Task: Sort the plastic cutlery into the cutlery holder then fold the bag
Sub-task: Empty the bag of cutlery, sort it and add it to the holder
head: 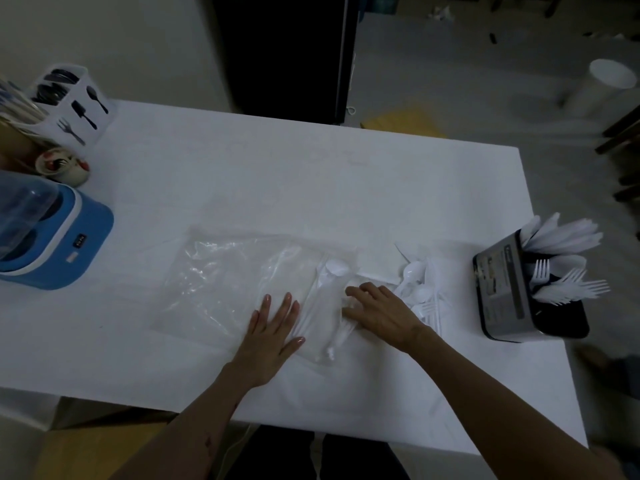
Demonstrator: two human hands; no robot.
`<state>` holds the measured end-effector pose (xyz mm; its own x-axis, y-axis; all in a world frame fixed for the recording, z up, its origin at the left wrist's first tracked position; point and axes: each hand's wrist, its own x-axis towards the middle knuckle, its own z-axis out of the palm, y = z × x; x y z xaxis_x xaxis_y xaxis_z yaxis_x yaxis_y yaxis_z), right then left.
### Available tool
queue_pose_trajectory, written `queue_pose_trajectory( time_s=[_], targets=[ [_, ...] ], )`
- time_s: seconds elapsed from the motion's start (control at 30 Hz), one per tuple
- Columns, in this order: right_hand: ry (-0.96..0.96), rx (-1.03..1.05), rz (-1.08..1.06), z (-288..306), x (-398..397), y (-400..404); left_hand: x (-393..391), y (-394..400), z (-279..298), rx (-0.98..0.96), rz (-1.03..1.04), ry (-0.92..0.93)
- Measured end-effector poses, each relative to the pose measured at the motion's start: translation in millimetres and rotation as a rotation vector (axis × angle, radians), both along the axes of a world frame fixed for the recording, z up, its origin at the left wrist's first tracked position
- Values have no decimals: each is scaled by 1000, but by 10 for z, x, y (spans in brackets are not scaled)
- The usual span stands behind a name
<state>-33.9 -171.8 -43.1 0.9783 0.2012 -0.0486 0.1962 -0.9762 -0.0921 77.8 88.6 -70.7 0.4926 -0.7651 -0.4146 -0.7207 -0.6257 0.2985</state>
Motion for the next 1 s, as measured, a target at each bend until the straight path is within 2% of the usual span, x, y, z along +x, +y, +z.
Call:
queue_pose_trajectory(
  time_s=[0.2,0.33,0.47,0.67,0.8,1.0],
  targets=[
    [-75,38,-36,2,-193,-308,92,94,1,25,19,-55],
    [11,72,-118,-3,-261,-467,237,250,48,23,72,-102],
    [91,35,-178,133,-231,-341,230,242,84,-54,97,-83],
    [93,28,-446,39,325,67,61,78,29,-82,145,-22],
    [96,-103,-504,-5,463,173,53,56,18,-77,144,-35],
    [60,-43,-530,257,431,10,48,67,-20,-74,136,-83]
  ],
)
